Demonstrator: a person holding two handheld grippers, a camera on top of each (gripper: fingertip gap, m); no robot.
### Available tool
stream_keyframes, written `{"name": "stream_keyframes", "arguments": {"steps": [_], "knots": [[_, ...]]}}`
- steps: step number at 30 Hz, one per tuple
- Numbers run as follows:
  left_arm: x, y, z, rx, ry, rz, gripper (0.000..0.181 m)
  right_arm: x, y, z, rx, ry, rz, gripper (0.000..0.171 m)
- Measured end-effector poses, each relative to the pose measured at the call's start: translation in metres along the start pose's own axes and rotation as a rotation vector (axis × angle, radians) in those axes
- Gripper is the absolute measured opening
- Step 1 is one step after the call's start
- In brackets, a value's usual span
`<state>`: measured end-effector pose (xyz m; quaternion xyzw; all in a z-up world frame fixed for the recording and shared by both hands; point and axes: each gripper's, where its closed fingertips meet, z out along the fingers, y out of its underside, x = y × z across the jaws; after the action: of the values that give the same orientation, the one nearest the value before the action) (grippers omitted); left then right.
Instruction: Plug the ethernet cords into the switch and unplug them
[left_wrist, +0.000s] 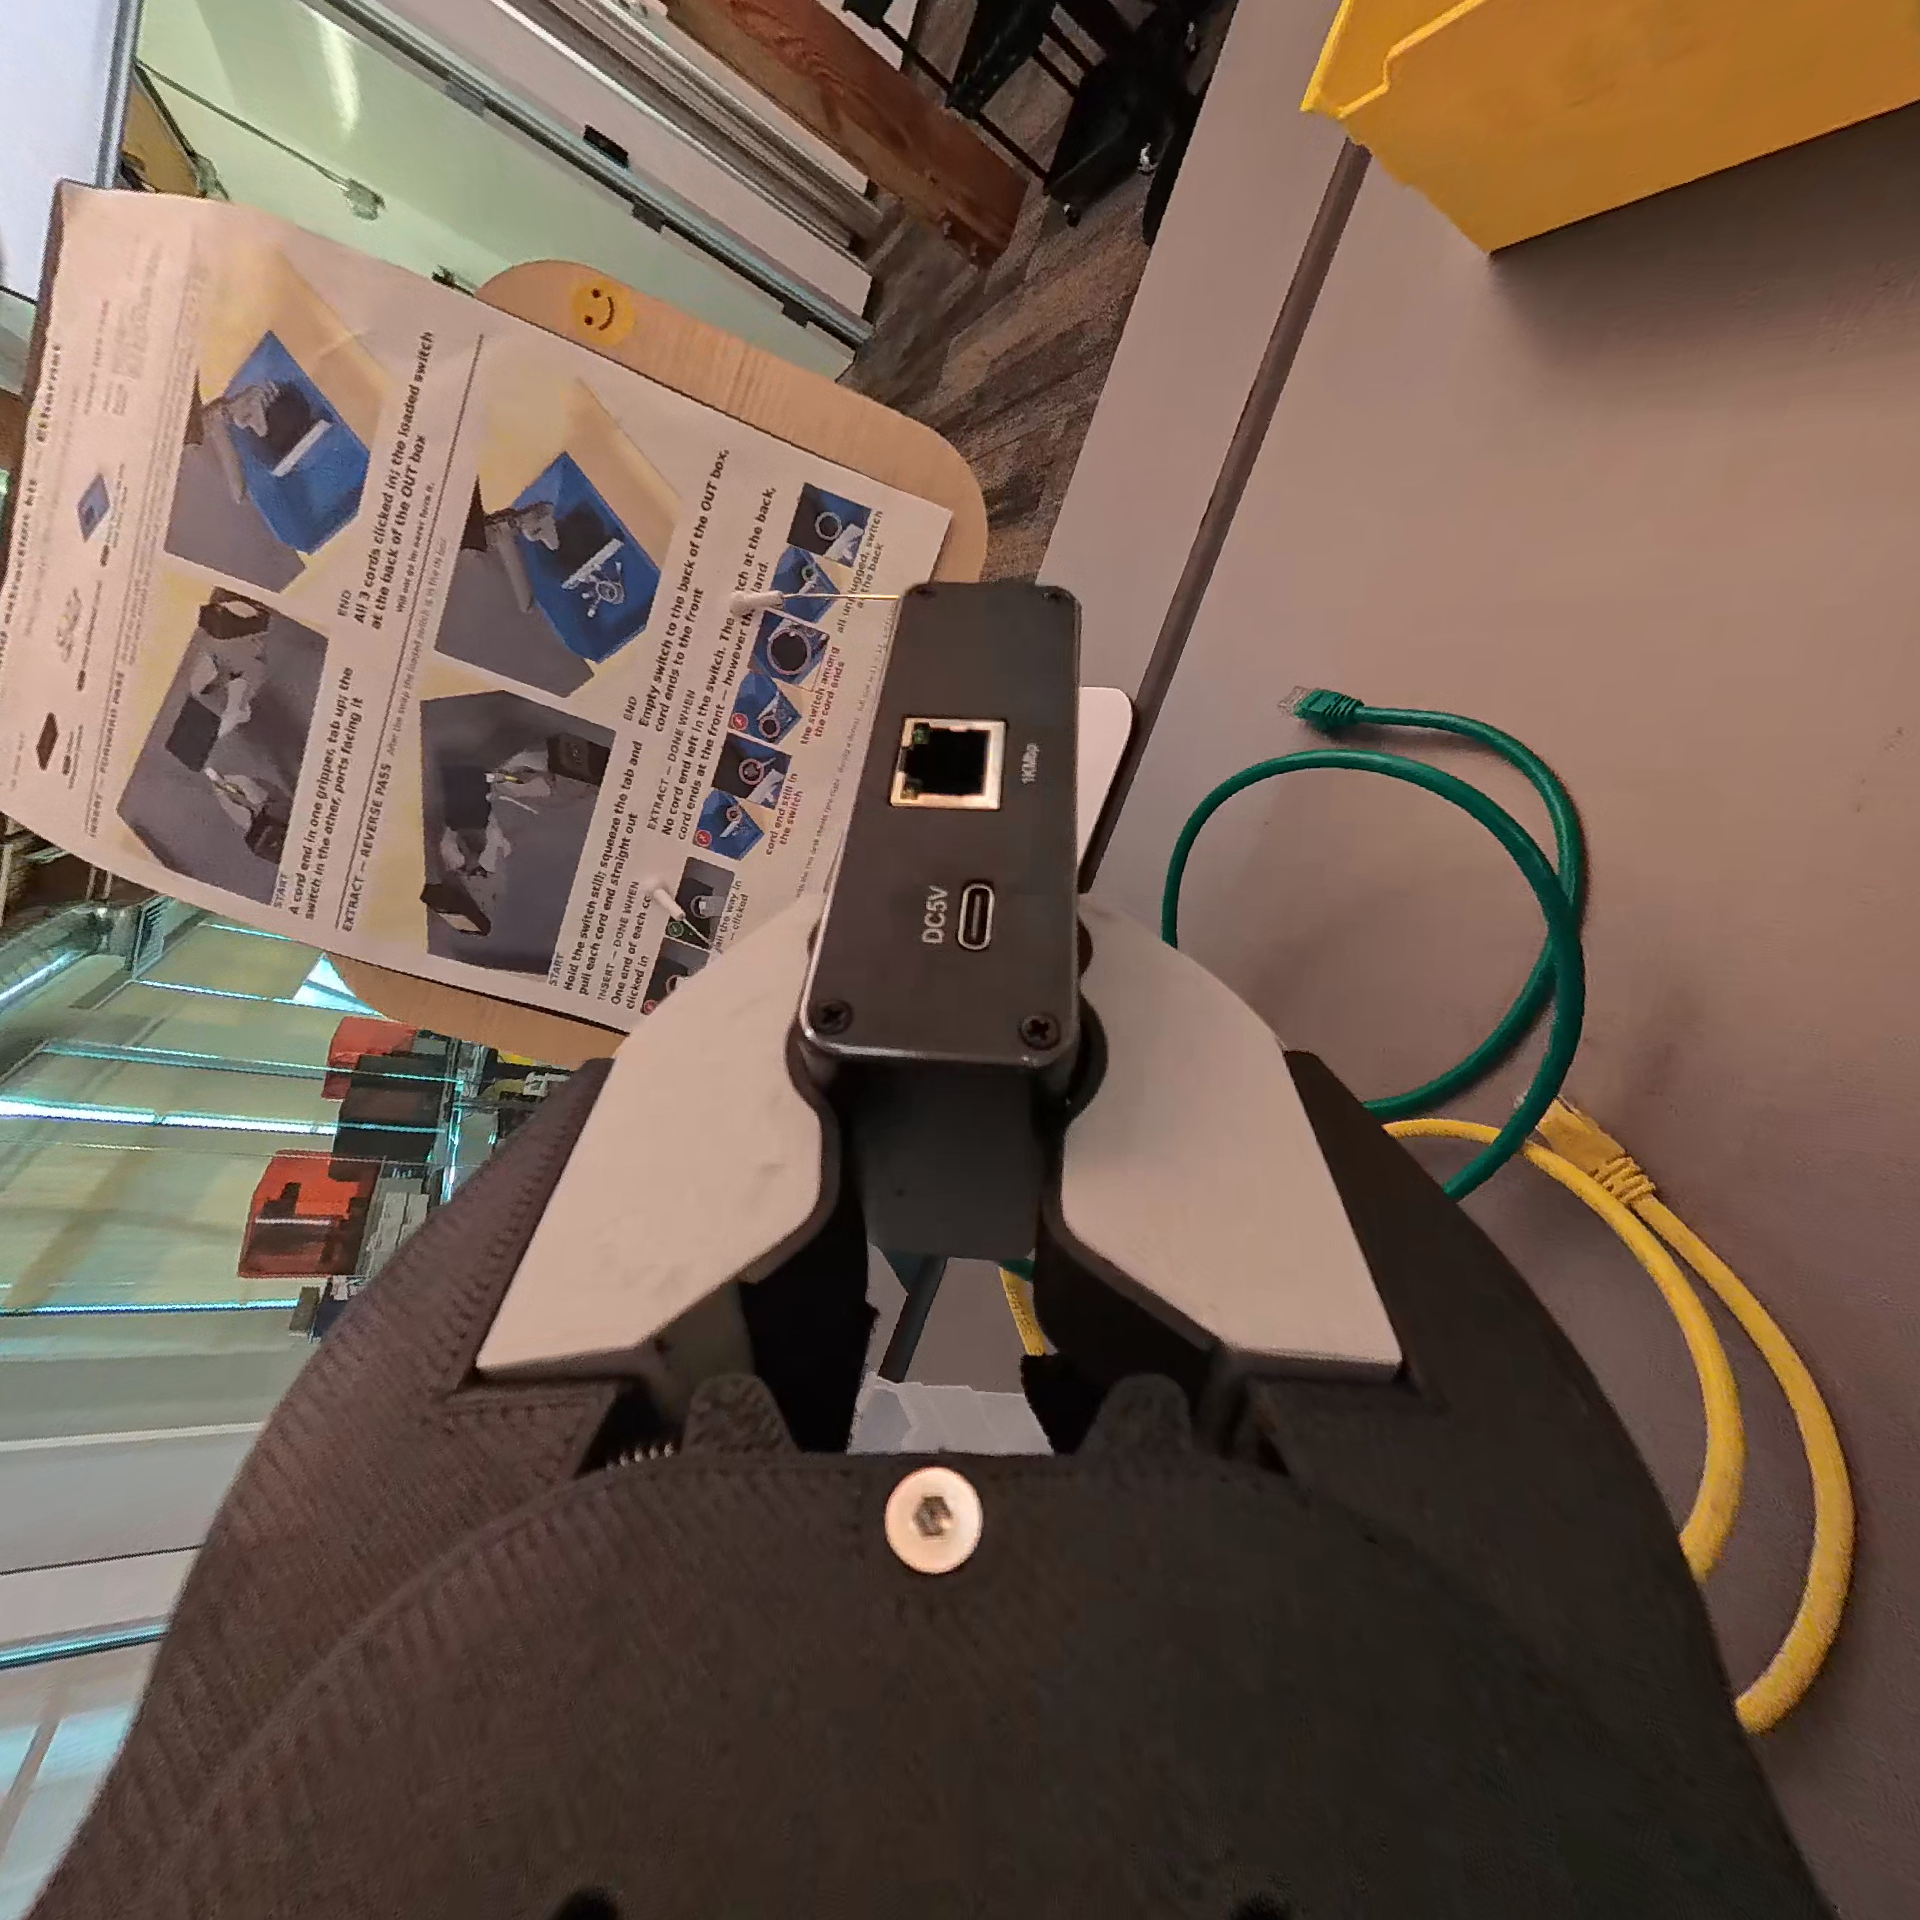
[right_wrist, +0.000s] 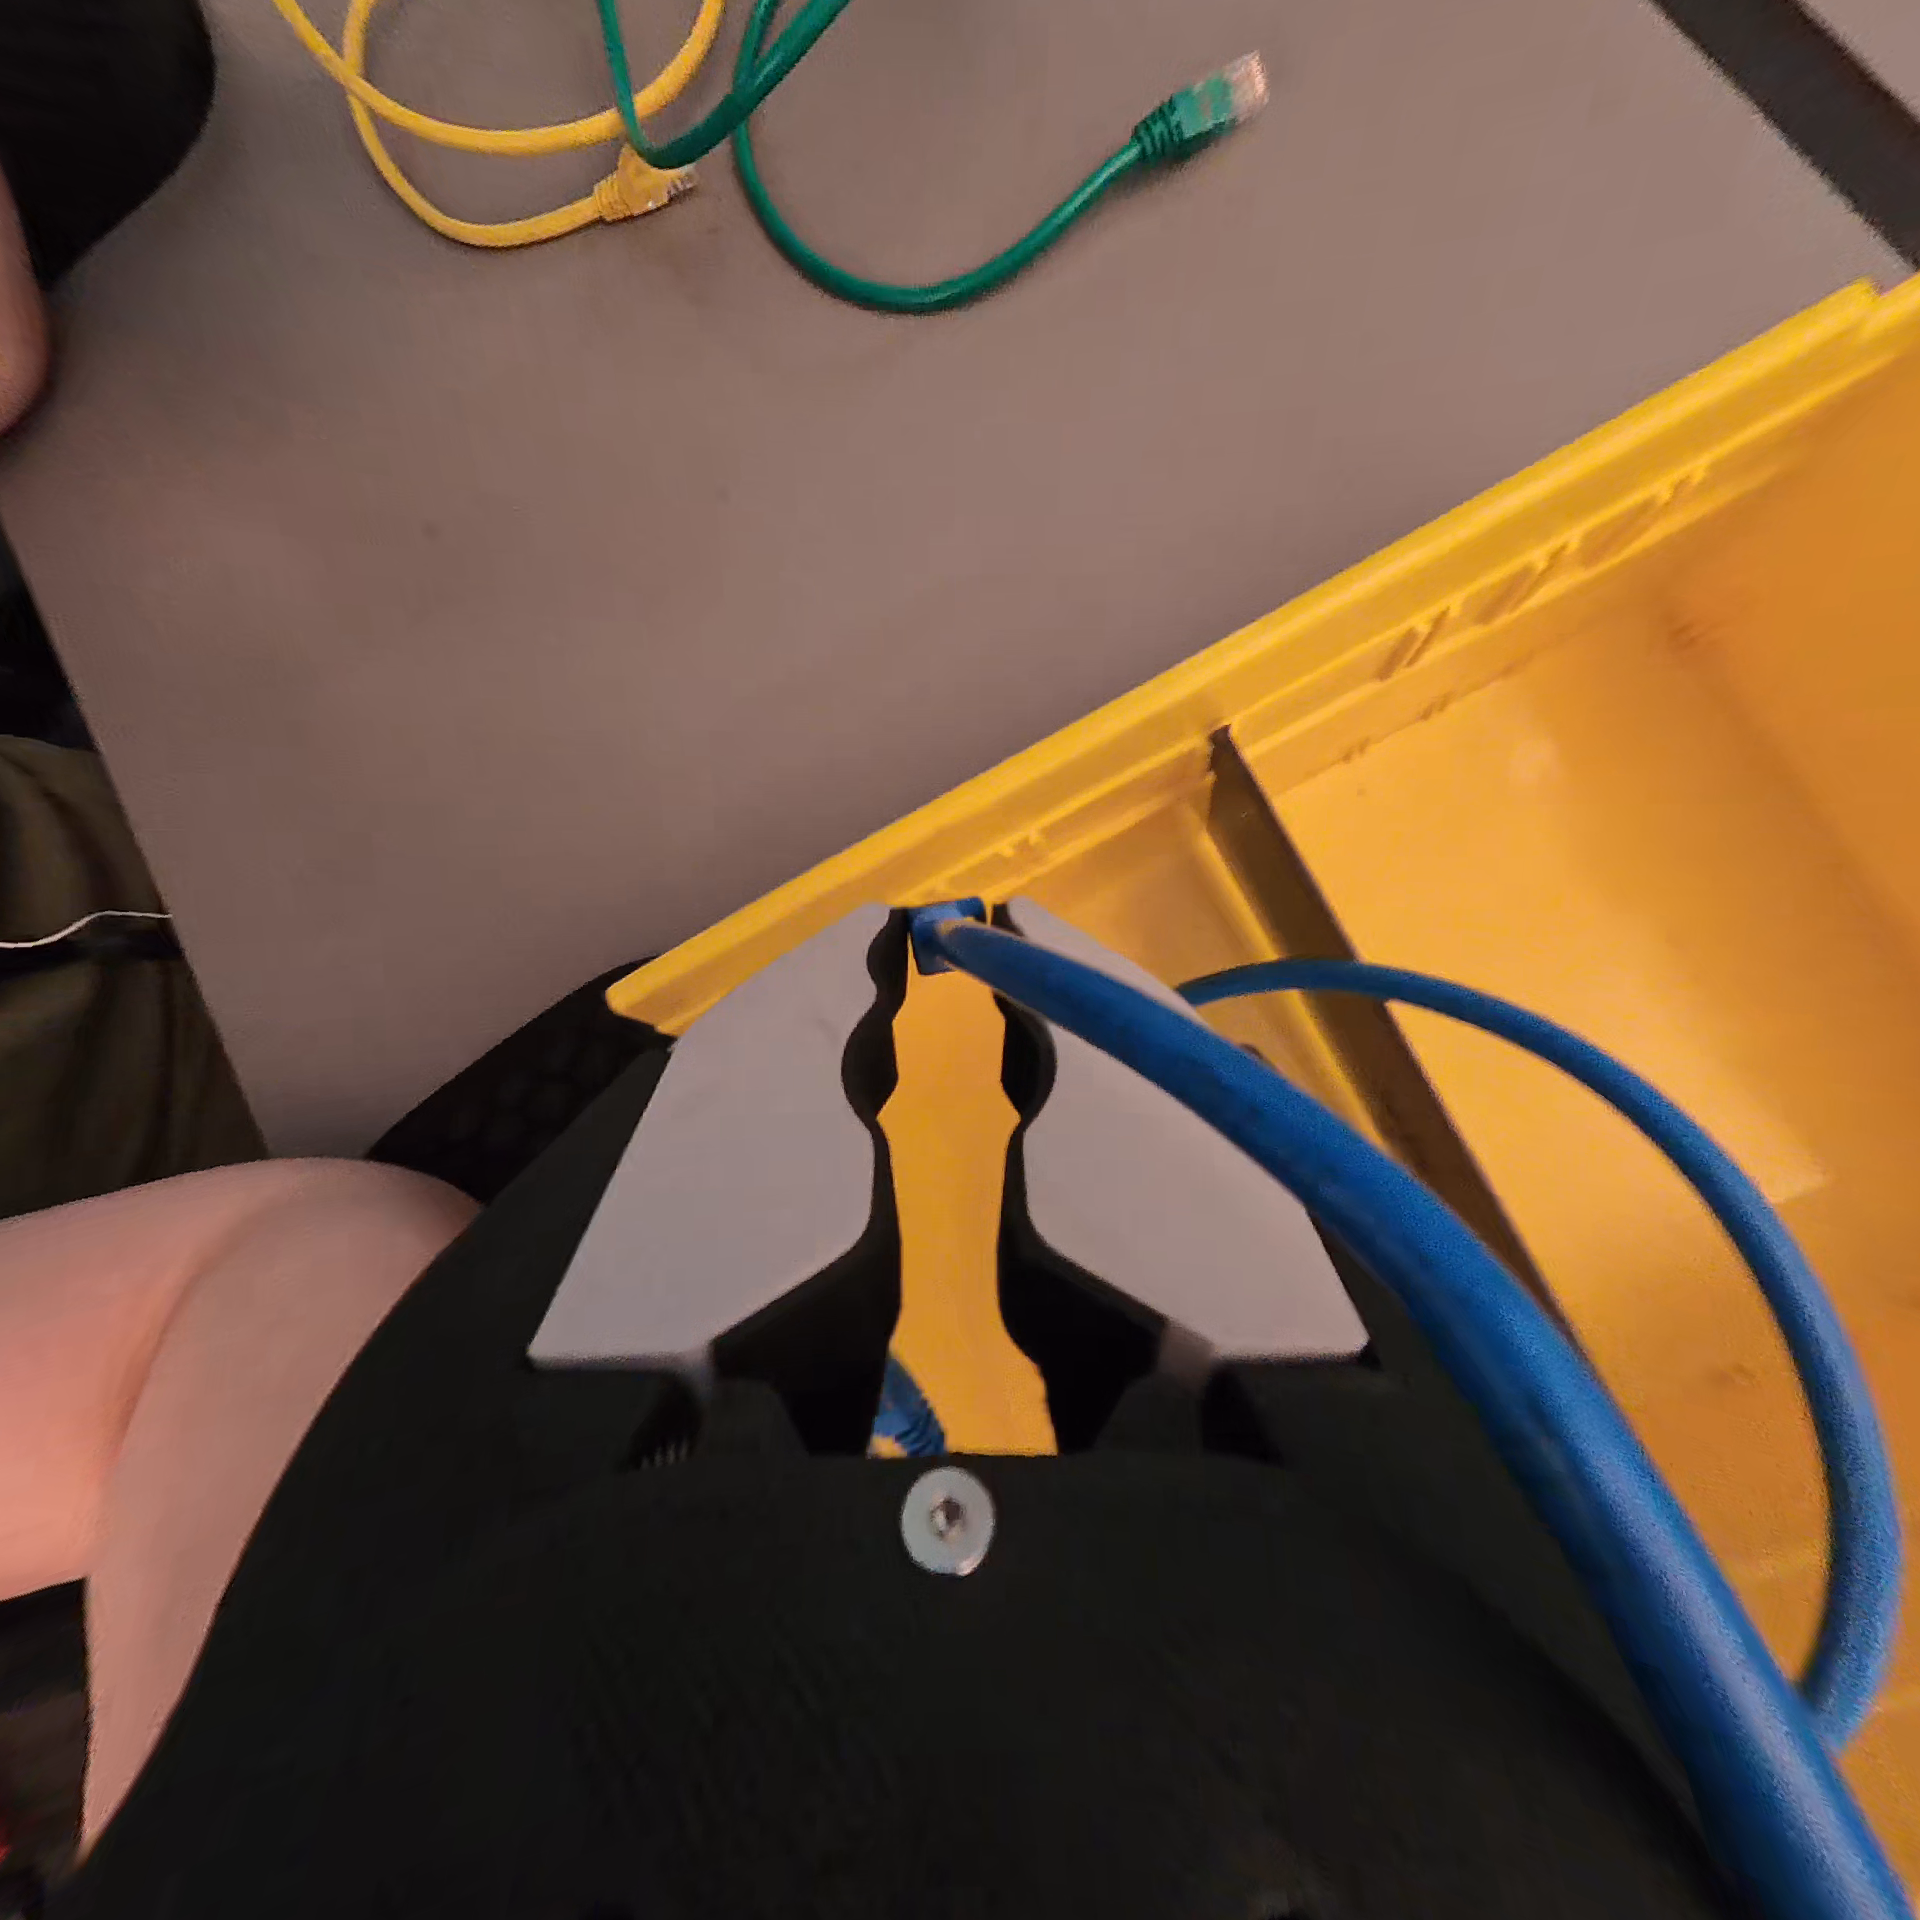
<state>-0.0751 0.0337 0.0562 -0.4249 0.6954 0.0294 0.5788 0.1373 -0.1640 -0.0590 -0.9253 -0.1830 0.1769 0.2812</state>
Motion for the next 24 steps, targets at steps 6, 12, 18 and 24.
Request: {"name": "stream_keyframes", "arguments": {"steps": [6,12,18,24], "knots": [[0.000,0.003,0.002,-0.008,0.007,-0.009,0.037,0.000,0.016,-0.007,-0.033,0.046,0.116,0.037],[0.000,0.007,0.003,-0.024,0.013,-0.011,0.037,-0.008,0.041,-0.020,-0.117,0.080,0.280,0.038],[-0.001,0.009,0.003,-0.022,0.014,-0.018,0.037,0.006,0.050,-0.056,-0.029,0.270,0.392,0.037],[0.000,0.009,0.004,-0.031,0.010,-0.008,0.037,0.078,0.055,-0.095,0.059,0.643,0.353,0.044]]}}
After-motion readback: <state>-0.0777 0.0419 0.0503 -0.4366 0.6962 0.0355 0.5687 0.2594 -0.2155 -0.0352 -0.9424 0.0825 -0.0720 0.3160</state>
